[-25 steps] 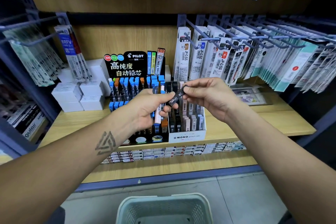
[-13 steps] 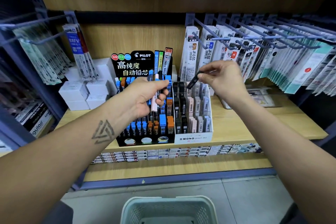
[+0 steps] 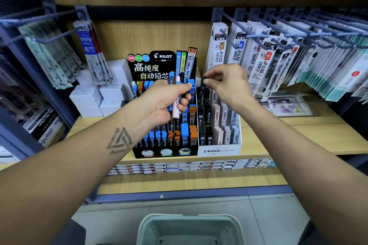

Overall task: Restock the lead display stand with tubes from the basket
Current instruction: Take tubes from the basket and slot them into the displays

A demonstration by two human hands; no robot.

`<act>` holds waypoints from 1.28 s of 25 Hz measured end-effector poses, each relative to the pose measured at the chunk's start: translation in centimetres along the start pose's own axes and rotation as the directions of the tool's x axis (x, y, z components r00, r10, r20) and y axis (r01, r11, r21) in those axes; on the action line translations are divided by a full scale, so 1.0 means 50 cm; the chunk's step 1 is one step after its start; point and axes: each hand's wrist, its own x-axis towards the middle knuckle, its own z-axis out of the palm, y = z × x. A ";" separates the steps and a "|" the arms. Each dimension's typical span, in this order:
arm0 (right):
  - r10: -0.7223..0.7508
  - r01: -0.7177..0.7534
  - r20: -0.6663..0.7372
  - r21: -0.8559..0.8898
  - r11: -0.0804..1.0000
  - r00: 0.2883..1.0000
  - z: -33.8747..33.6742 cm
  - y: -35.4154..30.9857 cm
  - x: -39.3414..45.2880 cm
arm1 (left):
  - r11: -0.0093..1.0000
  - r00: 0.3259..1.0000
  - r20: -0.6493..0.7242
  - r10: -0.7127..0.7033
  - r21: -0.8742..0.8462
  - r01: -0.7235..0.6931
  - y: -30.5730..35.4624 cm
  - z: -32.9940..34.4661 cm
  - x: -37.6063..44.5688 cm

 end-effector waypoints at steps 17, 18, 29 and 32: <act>0.059 -0.026 0.252 -0.134 0.991 0.966 -0.057 0.017 -0.060 | 0.998 1.000 0.007 0.023 0.051 -0.024 -0.010 0.006 -0.009; 0.046 -0.005 0.247 -0.163 0.987 0.968 -0.054 0.020 -0.066 | 0.998 1.000 0.008 0.026 0.054 -0.026 -0.011 0.008 -0.010; 0.057 -0.026 0.264 -0.122 0.992 0.963 -0.077 0.004 -0.096 | 0.998 0.999 0.034 0.006 0.069 -0.008 -0.020 0.020 -0.012; 0.080 -0.012 0.412 -0.165 0.986 0.908 -0.075 0.005 -0.116 | 0.997 0.999 0.034 0.012 0.073 -0.015 -0.022 0.026 -0.016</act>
